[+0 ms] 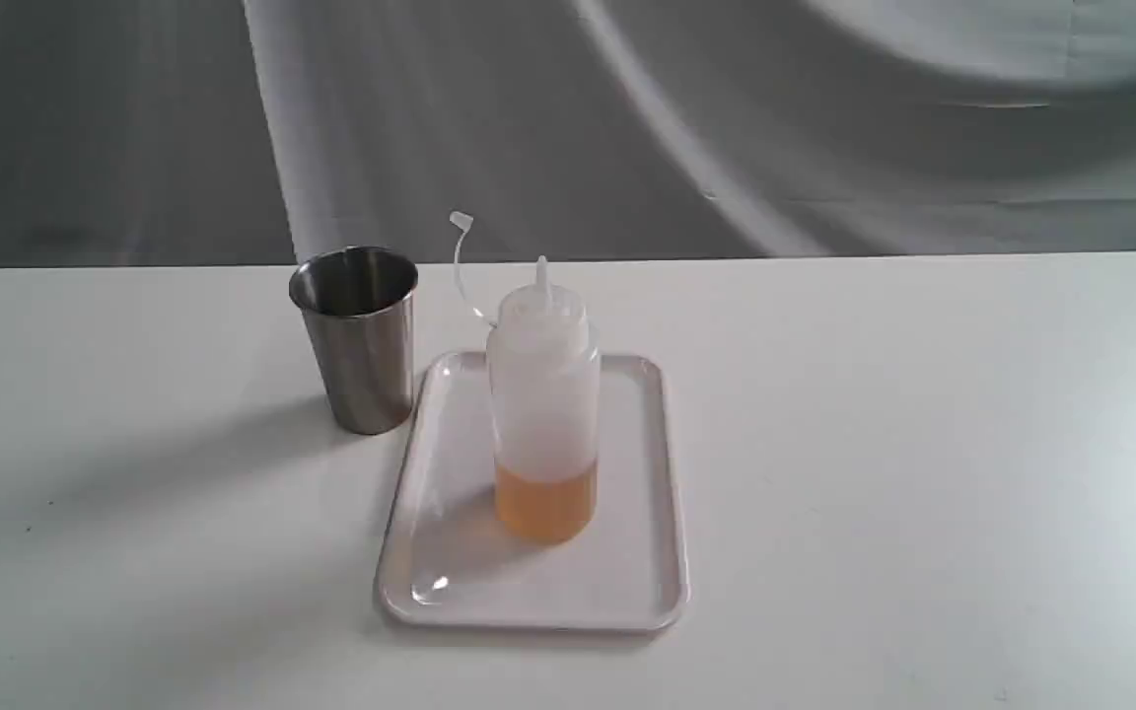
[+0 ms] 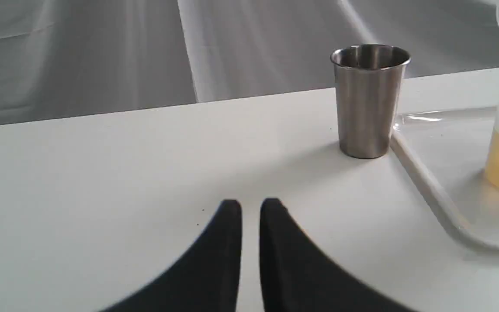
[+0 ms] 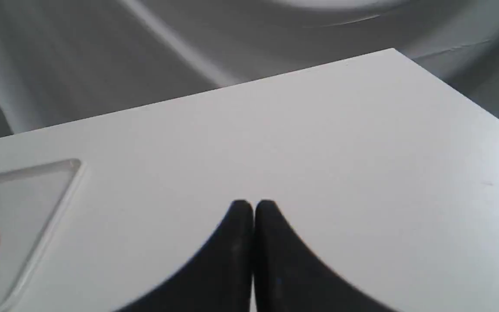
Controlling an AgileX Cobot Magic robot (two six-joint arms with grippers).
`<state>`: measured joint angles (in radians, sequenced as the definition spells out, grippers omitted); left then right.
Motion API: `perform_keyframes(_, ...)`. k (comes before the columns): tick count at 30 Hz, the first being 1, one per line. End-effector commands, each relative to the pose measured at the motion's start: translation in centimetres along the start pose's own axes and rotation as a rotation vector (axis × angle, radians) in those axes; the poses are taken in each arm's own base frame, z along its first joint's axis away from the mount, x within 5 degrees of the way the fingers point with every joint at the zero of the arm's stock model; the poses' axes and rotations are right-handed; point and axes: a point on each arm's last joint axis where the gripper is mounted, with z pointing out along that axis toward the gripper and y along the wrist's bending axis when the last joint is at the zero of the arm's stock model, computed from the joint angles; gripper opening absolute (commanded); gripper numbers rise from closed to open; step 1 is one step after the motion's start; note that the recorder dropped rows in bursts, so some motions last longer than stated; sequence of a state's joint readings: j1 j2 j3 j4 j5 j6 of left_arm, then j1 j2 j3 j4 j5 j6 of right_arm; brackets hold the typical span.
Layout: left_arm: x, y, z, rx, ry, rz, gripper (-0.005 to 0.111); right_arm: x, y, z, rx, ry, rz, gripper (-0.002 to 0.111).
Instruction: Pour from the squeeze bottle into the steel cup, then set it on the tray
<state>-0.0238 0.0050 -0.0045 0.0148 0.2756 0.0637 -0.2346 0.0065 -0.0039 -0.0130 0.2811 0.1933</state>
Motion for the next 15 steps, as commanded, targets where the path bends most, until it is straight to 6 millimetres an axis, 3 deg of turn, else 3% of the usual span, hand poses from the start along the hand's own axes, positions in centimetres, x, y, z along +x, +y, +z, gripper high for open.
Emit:
perform_keyframes(1, 0.04, 0.01, 0.00, -0.003, -0.010, 0.001, 0.008, 0.09, -0.20, -0.02, 0.033, -0.006, 0.014, 0.000)
perform_keyframes(15, 0.04, 0.01, 0.00, -0.003, -0.010, 0.001, 0.008, 0.02, -0.30, -0.02, 0.052, -0.016, 0.013, 0.000)
